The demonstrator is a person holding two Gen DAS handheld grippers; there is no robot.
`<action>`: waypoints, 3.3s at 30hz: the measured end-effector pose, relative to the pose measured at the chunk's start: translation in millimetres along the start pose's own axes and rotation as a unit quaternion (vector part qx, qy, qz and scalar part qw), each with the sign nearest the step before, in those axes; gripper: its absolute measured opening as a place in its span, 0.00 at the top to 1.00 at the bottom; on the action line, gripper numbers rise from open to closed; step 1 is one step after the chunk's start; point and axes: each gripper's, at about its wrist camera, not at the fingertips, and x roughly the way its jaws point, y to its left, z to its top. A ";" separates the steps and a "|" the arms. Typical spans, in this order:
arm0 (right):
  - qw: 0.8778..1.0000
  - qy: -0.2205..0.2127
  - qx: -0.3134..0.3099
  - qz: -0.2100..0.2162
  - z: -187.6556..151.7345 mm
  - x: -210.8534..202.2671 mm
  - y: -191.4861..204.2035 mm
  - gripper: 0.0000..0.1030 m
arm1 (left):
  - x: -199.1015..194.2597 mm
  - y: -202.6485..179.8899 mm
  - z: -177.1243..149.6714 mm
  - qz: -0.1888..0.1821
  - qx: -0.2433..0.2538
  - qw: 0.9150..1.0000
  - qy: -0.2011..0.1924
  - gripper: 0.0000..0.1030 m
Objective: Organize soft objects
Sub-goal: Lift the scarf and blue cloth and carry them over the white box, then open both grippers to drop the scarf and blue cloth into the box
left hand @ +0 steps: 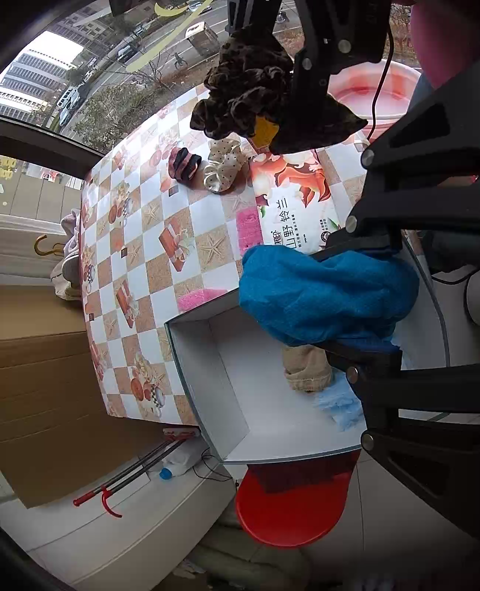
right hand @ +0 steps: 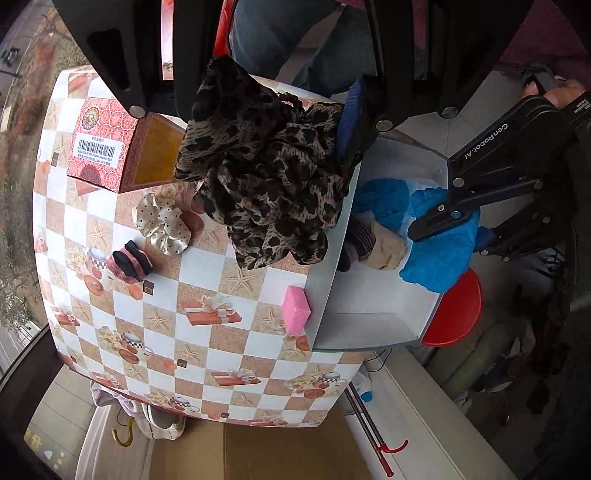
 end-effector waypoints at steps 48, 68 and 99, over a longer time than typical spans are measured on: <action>0.993 0.058 -0.099 0.037 43.4 39.9 71.7 0.56 | 26.5 71.9 -43.9 0.039 -0.132 0.989 0.050 0.65; 0.992 0.065 -0.095 0.043 73.3 53.9 76.5 0.56 | 38.9 79.7 -28.3 0.044 -0.133 0.989 0.056 0.65; 0.993 0.073 -0.081 0.048 126.1 79.5 79.0 0.56 | 52.7 92.8 -13.3 0.054 -0.144 0.986 0.069 0.64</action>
